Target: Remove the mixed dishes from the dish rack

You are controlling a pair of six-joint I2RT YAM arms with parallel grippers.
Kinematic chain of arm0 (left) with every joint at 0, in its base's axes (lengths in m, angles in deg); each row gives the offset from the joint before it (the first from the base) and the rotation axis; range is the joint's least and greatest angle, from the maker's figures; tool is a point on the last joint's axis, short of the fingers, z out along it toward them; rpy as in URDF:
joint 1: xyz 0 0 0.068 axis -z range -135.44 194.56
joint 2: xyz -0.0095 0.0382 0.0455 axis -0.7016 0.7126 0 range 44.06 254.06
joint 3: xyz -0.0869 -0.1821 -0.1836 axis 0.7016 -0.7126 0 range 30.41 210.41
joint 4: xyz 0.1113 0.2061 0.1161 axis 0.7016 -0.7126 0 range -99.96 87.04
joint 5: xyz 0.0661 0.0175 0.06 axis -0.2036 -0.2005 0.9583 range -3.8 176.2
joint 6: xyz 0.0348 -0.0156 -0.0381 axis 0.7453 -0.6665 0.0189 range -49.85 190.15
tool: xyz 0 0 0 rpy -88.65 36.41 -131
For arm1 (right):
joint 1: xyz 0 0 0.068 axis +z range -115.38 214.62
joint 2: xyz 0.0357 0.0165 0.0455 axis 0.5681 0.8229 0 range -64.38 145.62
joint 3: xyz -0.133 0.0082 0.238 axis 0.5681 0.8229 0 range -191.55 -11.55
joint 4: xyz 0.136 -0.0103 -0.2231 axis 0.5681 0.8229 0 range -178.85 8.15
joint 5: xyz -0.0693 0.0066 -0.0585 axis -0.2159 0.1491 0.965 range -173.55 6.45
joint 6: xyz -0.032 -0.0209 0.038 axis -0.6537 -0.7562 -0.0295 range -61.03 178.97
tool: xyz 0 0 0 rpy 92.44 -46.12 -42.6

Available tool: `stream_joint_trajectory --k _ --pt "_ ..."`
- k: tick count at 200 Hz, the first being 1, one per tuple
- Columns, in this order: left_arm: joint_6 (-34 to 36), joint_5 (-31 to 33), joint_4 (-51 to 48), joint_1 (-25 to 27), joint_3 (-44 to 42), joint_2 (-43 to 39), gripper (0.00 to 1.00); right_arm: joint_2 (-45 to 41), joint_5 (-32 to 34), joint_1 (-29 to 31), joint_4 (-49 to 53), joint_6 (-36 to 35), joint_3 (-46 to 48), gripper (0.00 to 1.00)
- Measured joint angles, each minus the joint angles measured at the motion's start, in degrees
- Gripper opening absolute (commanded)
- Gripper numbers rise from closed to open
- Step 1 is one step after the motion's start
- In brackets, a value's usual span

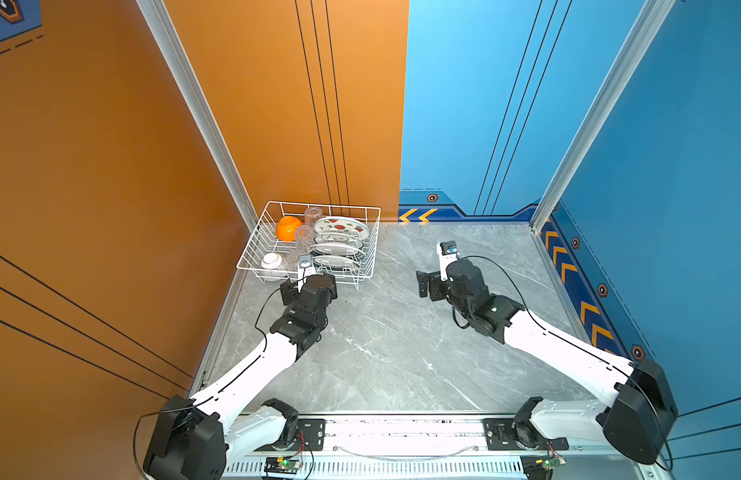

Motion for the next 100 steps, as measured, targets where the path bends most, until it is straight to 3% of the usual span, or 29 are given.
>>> stream_joint_trajectory --k 53,100 --pt "-9.5 -6.6 -15.2 3.4 -1.2 -6.0 0.98 15.7 -4.6 3.8 1.4 6.0 -10.5 0.95" --pt "-12.8 -7.7 -20.6 3.4 -3.5 -13.0 0.98 27.1 -9.0 4.0 0.9 10.7 -21.2 0.82"
